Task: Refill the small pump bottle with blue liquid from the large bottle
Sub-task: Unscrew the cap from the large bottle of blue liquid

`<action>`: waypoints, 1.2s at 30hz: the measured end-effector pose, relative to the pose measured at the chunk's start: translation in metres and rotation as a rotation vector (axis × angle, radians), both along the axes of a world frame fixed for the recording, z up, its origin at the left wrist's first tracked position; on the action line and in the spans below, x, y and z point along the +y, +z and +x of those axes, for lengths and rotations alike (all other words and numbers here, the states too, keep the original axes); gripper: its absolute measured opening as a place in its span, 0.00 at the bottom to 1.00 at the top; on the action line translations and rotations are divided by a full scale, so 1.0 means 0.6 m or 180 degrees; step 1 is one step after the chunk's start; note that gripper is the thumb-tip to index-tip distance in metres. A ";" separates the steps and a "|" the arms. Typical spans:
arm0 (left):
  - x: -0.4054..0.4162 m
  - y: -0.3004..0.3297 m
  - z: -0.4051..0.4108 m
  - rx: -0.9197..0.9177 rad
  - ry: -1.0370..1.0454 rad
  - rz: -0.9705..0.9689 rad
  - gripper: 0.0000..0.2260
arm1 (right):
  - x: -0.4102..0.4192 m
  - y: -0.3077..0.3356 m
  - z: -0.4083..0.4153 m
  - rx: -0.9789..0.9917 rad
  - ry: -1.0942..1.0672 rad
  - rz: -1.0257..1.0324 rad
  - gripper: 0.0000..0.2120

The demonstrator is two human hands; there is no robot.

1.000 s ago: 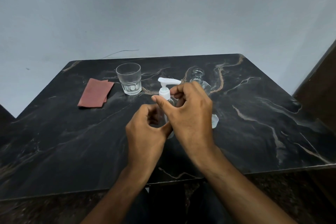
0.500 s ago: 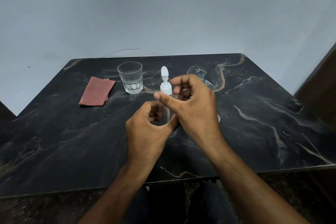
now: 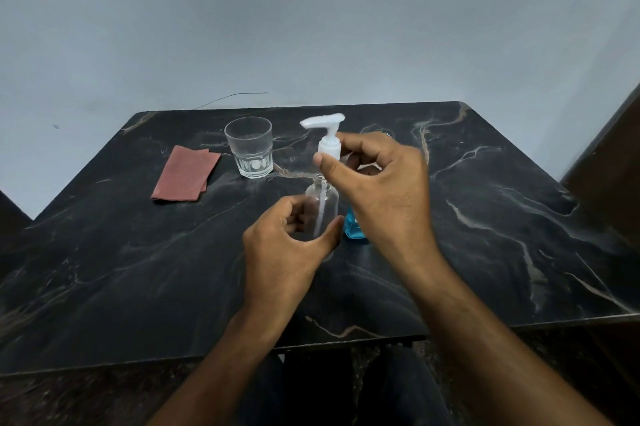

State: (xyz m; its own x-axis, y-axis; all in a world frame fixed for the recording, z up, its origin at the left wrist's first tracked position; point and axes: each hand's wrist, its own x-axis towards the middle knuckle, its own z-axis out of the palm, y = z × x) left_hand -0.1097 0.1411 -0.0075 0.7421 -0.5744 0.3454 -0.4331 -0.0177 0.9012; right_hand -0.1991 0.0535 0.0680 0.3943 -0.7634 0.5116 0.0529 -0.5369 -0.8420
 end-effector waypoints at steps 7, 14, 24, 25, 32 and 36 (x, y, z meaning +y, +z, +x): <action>-0.006 -0.005 0.002 -0.0024 0.0034 -0.0142 0.15 | -0.035 0.072 -0.028 -0.0841 0.0205 -0.0153 0.14; -0.015 -0.014 0.005 -0.0045 0.0093 -0.0212 0.15 | -0.077 0.133 -0.088 -0.1167 0.0180 -0.0989 0.14; -0.020 -0.014 0.006 -0.0001 0.0031 -0.0171 0.16 | -0.184 -0.020 -0.146 0.0531 -0.0297 -0.1548 0.13; -0.021 -0.013 0.005 0.0001 0.0015 -0.0167 0.16 | -0.192 -0.042 -0.147 0.0644 -0.0312 -0.1570 0.12; -0.019 -0.012 0.012 0.0022 -0.0024 -0.0195 0.17 | -0.225 -0.135 -0.159 0.1666 -0.0427 -0.1746 0.13; -0.020 -0.012 0.013 0.0046 -0.0028 -0.0218 0.17 | -0.239 -0.151 -0.171 0.2140 -0.0290 -0.1579 0.17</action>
State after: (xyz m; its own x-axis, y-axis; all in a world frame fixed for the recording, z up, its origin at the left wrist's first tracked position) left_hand -0.1016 0.1290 -0.0146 0.7423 -0.5563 0.3734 -0.4200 0.0479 0.9063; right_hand -0.3019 -0.0900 -0.0227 0.6830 -0.5554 0.4743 -0.4372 -0.8311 -0.3437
